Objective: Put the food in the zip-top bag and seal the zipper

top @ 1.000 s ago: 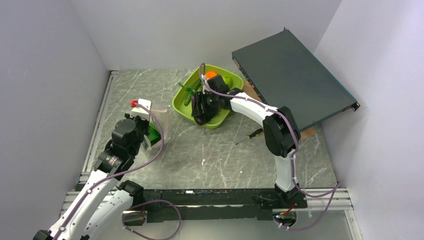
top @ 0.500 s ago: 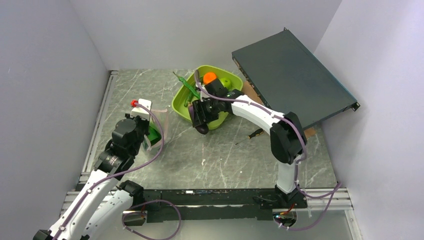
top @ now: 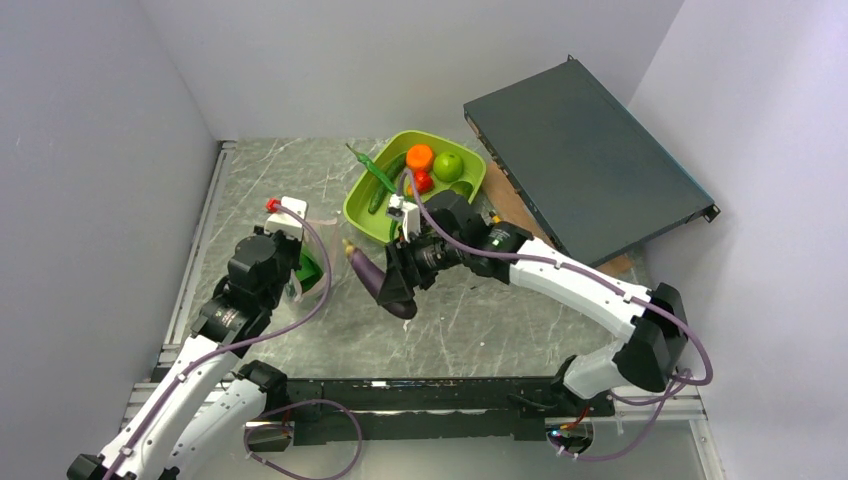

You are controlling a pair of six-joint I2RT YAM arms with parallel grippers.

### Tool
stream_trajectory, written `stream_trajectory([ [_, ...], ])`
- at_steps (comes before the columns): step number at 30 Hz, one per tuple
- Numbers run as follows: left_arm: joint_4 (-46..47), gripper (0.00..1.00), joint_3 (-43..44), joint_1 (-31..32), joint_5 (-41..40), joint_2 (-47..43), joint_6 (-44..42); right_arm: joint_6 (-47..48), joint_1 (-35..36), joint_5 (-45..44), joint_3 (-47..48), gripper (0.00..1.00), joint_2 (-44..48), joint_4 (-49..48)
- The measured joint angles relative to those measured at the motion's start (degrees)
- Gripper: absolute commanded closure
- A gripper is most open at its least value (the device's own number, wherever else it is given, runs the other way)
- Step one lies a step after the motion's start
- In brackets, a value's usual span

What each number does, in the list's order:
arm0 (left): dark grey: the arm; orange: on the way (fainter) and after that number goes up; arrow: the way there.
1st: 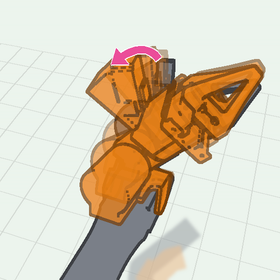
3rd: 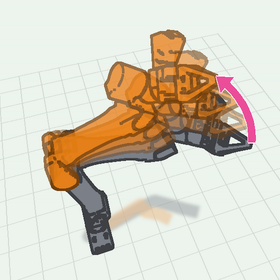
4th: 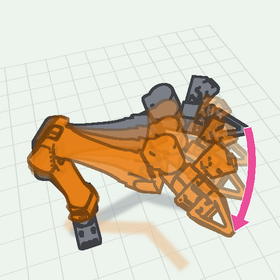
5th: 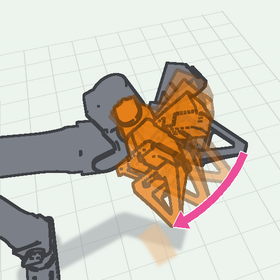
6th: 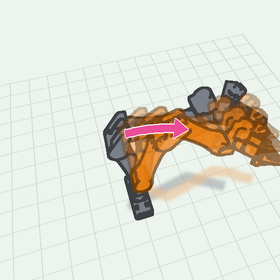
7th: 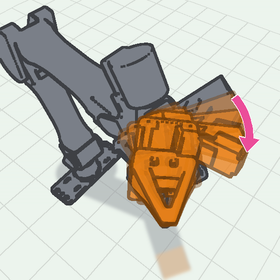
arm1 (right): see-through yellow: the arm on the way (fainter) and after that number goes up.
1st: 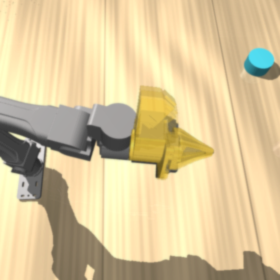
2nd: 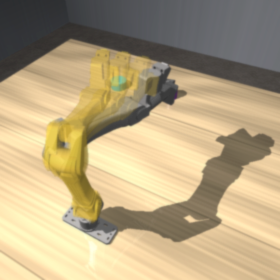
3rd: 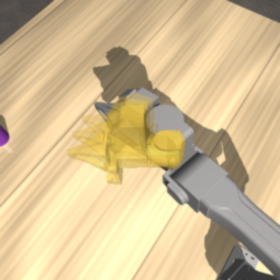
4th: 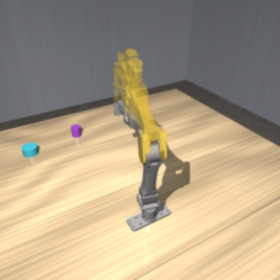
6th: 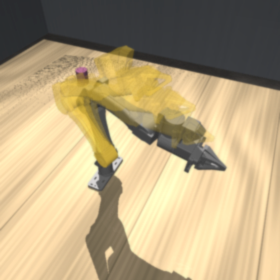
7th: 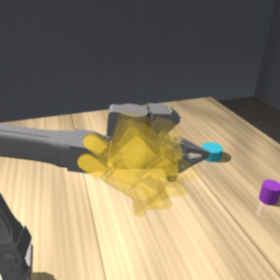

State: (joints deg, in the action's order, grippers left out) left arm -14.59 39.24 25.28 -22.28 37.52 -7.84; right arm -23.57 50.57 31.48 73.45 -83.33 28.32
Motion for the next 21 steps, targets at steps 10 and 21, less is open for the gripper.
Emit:
stream_trajectory([
  [10,-0.24,1.00,0.00,0.00,1.90,0.20,-0.02,-15.15,4.48,5.11,-3.98,1.00,-0.28,-15.78],
  [21,-0.28,1.00,0.00,-0.02,3.39,-1.14,-0.02,-25.99,4.63,-1.68,5.16,0.31,-19.69,-28.44],
])
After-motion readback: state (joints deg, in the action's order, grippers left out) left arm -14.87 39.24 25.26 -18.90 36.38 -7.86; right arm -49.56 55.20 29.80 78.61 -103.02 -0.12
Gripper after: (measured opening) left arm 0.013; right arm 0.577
